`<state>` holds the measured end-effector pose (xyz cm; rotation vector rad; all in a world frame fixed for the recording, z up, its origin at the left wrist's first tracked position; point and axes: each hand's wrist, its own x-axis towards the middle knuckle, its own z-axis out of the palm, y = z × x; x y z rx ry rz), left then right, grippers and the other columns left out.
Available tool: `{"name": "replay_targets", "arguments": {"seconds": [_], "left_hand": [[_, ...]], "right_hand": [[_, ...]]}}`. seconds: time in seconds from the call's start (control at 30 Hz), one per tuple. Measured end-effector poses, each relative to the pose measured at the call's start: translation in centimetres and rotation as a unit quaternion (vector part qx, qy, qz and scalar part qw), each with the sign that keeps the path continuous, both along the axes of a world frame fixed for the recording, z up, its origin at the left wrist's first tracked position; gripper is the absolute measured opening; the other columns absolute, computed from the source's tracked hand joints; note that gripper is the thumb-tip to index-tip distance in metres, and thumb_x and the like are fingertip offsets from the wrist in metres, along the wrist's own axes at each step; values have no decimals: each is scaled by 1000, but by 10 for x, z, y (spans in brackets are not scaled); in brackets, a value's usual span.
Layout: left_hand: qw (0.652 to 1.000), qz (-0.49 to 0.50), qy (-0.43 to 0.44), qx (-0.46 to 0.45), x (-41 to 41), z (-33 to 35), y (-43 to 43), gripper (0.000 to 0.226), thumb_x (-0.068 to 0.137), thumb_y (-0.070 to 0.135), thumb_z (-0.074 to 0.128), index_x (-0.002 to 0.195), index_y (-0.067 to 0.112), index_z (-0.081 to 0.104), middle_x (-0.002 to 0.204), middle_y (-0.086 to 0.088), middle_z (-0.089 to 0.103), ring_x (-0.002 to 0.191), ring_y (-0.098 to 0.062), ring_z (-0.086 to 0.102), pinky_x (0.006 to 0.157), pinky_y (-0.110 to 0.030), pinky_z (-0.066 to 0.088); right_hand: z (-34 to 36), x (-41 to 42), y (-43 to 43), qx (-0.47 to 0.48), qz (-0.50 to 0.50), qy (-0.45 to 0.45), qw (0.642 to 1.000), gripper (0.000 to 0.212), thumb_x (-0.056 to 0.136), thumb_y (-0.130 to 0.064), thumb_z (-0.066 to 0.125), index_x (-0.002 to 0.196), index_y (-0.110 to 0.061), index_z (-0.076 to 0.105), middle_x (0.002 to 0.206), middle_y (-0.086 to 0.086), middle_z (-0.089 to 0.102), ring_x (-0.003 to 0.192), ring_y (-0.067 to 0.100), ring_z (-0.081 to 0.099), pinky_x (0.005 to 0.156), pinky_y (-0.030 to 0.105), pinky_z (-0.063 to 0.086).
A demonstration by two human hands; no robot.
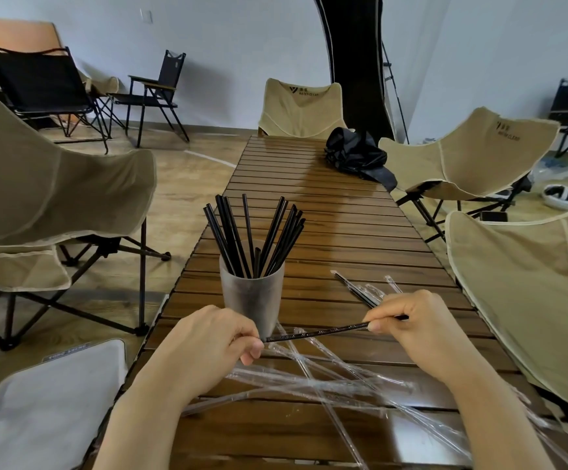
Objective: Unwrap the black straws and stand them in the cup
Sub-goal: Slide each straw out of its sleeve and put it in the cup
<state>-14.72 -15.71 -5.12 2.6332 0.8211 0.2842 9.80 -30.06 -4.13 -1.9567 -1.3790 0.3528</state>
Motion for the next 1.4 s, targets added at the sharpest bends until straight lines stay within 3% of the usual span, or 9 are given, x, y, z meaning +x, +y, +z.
{"name": "replay_targets", "arguments": {"seconds": [0.2, 0.37, 0.47, 0.63, 0.83, 1.07, 1.27, 1.4], "left_hand": [[999, -6, -13, 29, 1, -7, 0, 27, 94, 40, 52, 68, 40, 60, 64, 21, 62, 74, 13, 56, 59, -6, 37], [997, -1, -59, -45, 0, 4, 0, 23, 89, 41, 58, 66, 43, 61, 66, 29, 64, 65, 15, 57, 56, -4, 39], [991, 8, -93, -92, -4, 9, 0, 10, 84, 43, 59, 77, 44, 65, 70, 31, 66, 72, 14, 62, 64, -6, 43], [985, 33, -158, -64, -7, 15, 0, 16, 87, 35, 59, 74, 43, 64, 73, 27, 67, 69, 6, 63, 62, -9, 45], [961, 74, -263, -50, 0, 22, -5, 18, 85, 29, 62, 74, 42, 64, 74, 28, 65, 71, 9, 60, 65, -1, 41], [940, 112, -316, -66, 3, 25, -7, 11, 85, 24, 62, 80, 30, 70, 72, 19, 68, 68, 8, 60, 64, 1, 40], [918, 162, -355, -68, 1, 26, -4, 17, 87, 29, 59, 73, 28, 68, 76, 17, 69, 76, -2, 63, 65, -10, 45], [908, 196, -366, -46, 0, 29, -5, 20, 87, 34, 57, 69, 31, 64, 74, 16, 67, 76, -5, 60, 62, -14, 41]], "right_hand": [[1, -2, 2, -11, 5, -7, 1000, 27, 82, -4, 70, 71, -28, 77, 70, -14, 69, 70, 1, 65, 72, 9, 48], [1, 0, -2, 0, -2, 4, 1000, 26, 82, -6, 71, 75, -31, 76, 68, -20, 69, 71, -8, 64, 68, -1, 41], [-2, 1, -4, -7, -13, 16, 1000, 30, 81, -9, 73, 72, -38, 71, 70, -20, 70, 73, -13, 63, 66, -4, 39], [-4, 4, -4, -4, -27, 21, 999, 28, 80, -15, 74, 73, -41, 70, 72, -29, 68, 77, -16, 61, 68, -6, 36], [-8, 2, -1, -45, -10, 21, 999, 25, 82, -20, 73, 72, -42, 68, 73, -25, 69, 72, -7, 64, 64, 8, 42], [-10, 3, 1, -88, 3, 30, 996, 32, 77, -13, 76, 68, -43, 68, 70, -20, 69, 74, -9, 61, 69, 10, 40], [-9, 5, -2, -111, 3, 3, 994, 28, 80, -15, 74, 70, -42, 68, 73, -17, 68, 75, -10, 59, 67, 9, 38], [-12, 6, -4, -119, -13, 30, 992, 21, 85, -11, 68, 79, -32, 70, 69, -11, 71, 70, -5, 66, 64, 5, 41]]}}
